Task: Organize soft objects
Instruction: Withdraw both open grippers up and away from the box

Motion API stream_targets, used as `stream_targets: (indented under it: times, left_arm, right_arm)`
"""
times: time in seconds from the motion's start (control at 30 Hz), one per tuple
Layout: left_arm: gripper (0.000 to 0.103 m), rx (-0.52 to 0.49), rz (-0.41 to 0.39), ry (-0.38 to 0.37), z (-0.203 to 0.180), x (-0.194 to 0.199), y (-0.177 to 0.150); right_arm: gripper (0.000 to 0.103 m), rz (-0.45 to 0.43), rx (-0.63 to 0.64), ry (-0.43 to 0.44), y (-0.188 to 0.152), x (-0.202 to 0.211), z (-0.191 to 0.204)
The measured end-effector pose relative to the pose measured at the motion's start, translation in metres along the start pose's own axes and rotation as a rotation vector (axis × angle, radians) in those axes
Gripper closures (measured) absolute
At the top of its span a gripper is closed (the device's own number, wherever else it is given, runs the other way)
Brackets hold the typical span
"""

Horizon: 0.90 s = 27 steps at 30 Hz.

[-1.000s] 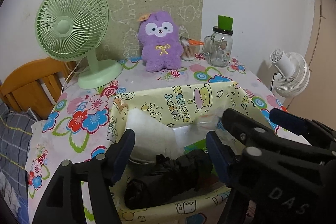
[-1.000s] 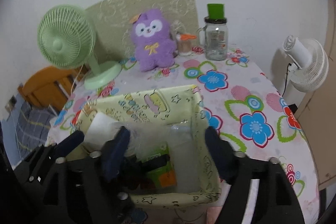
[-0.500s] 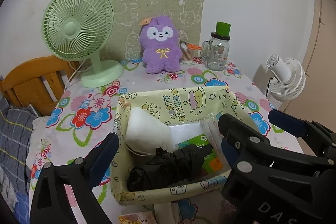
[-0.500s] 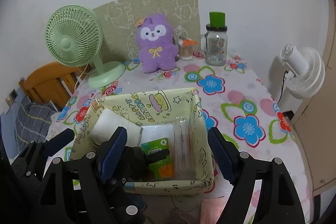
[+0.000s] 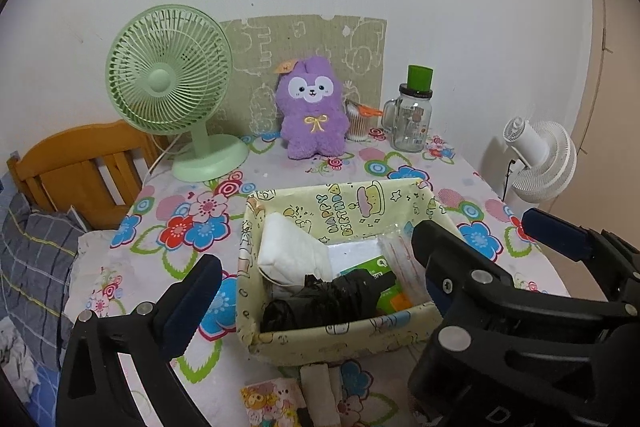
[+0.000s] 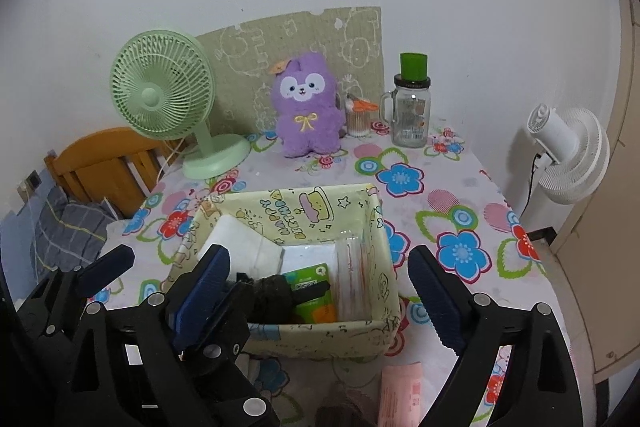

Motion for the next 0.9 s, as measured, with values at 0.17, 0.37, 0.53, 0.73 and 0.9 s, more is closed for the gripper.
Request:
stream_targets:
  times: [0.17,0.37,0.53,0.73,0.9]
  left_arm:
    - [0.0,0.006,-0.021,0.001,-0.002,0.015,-0.006]
    - [0.0,0.005,-0.049,0.01,-0.005,0.032,-0.015]
    - [0.0,-0.001,-0.061,0.007,-0.011,0.043,-0.025]
    - [0.0,-0.008,-0.072,0.012,-0.018,0.056,-0.036]
    - [0.0,-0.004,-0.078,0.016,-0.023,0.065,-0.047]
  right_arm:
    - [0.007,-0.023,0.008,0.003,-0.006,0.015,0.001]
    - [0.005,-0.051,0.02,0.001,-0.015,0.034,0.003]
    - [0.003,-0.074,0.021,-0.007,-0.027,0.049,0.001]
    - [0.003,-0.082,0.031,0.005,-0.039,0.063,0.0]
    - [0.003,-0.094,0.032,0.014,-0.05,0.072,-0.001]
Point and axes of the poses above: each gripper's, at about its wrist camera, not at the fingertips, and x roughly against the way its jaws point, z to its left, y to its top, the point moved 2 cm from there along -x, roughly the way its jaws point, and after that the axes turned 7 degrees about z, right-handed, at the moved point
